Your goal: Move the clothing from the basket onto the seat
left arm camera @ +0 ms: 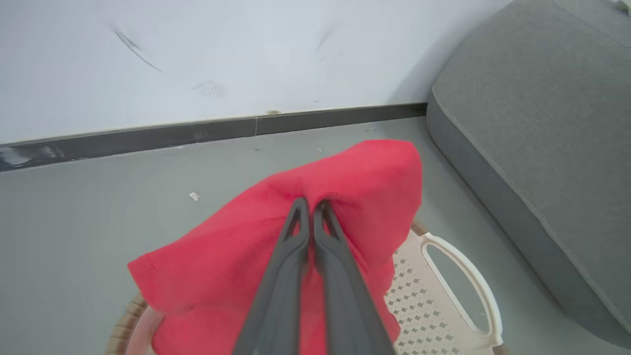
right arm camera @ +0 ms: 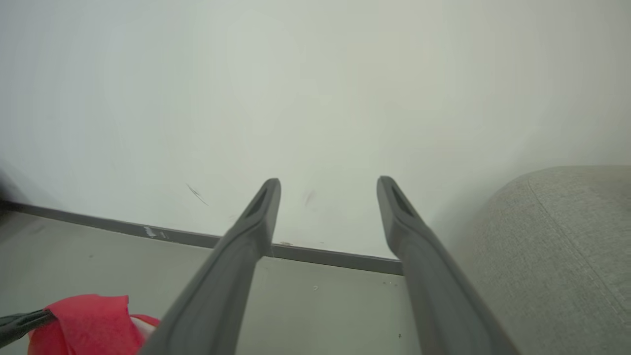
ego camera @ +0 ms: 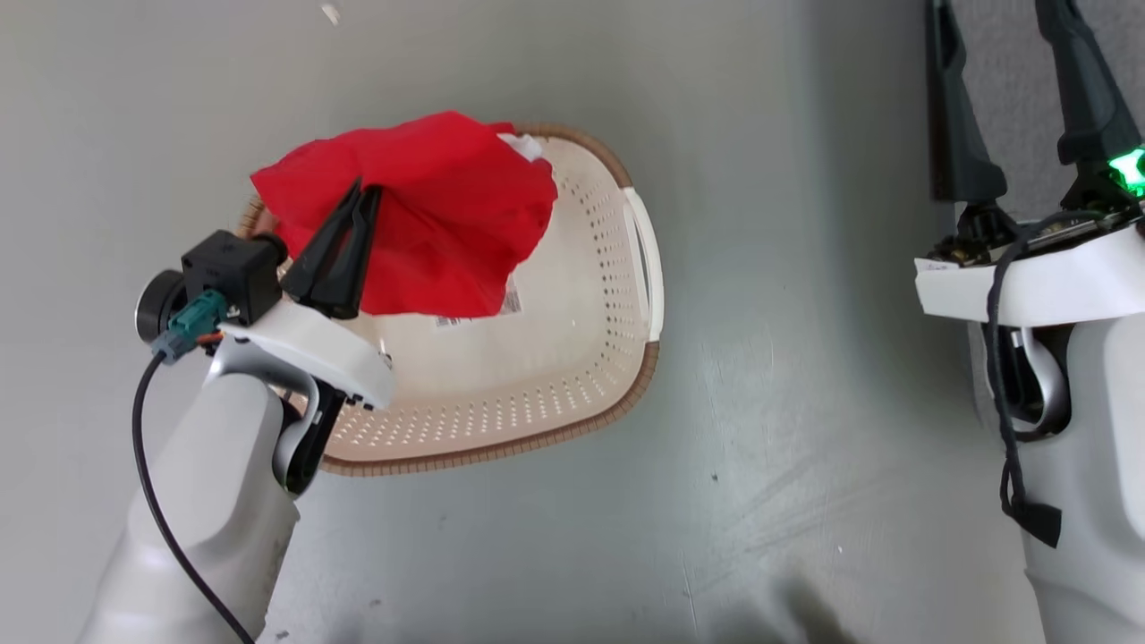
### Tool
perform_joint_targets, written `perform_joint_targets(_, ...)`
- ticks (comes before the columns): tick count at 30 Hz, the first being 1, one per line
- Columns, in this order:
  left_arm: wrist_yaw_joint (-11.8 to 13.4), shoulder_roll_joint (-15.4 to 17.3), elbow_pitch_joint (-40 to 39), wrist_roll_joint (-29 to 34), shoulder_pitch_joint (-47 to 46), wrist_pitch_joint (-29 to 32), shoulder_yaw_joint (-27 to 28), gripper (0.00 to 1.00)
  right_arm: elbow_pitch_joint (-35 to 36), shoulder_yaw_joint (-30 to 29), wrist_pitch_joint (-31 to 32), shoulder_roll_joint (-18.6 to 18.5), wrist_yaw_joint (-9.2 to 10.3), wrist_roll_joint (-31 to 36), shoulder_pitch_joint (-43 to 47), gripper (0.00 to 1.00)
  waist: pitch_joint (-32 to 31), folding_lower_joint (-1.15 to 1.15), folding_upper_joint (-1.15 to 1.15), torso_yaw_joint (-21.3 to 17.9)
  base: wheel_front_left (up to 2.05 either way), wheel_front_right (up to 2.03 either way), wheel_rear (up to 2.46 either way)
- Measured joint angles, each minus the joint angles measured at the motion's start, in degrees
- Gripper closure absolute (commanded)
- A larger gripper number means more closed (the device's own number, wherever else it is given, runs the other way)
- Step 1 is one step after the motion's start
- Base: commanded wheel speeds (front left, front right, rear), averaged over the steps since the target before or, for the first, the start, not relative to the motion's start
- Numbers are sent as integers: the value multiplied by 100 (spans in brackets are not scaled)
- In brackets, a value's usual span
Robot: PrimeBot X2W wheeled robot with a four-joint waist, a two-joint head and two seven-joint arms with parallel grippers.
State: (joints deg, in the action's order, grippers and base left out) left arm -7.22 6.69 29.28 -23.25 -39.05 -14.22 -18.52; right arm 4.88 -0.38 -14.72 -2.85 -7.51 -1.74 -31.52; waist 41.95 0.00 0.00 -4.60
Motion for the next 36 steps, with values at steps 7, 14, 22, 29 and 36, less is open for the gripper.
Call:
perform_joint_targets(7, 0, -55, -267, -57, 406, -5, 85, 100, -200, 142, 1, -3, -1, 125, 264, 0, -540, 0, 0, 114, 0, 0, 0)
perform_joint_targets(14, 0, -100, -625, -100, 703, -7, 151, 100, -381, 288, 0, -9, -1, 125, 521, 0, -1038, 0, 0, 217, 0, 0, 0)
perform_joint_targets(22, 0, -112, -938, -102, 1308, -7, 210, 100, -628, 419, 1, -16, 0, 140, 1022, 0, -1800, 0, 0, 352, 0, 0, 0)
perform_joint_targets(29, 0, -112, -1147, -144, 1760, -7, 224, 100, -769, 695, 1, -100, -1, 138, 1301, 0, -2386, 0, 0, 443, 0, 0, 0)
perform_joint_targets(36, 0, -109, -1299, -147, 2172, -7, 213, 100, -896, 916, 1, -156, 0, 113, 1602, 0, -2917, 0, 0, 533, 0, 0, 0)
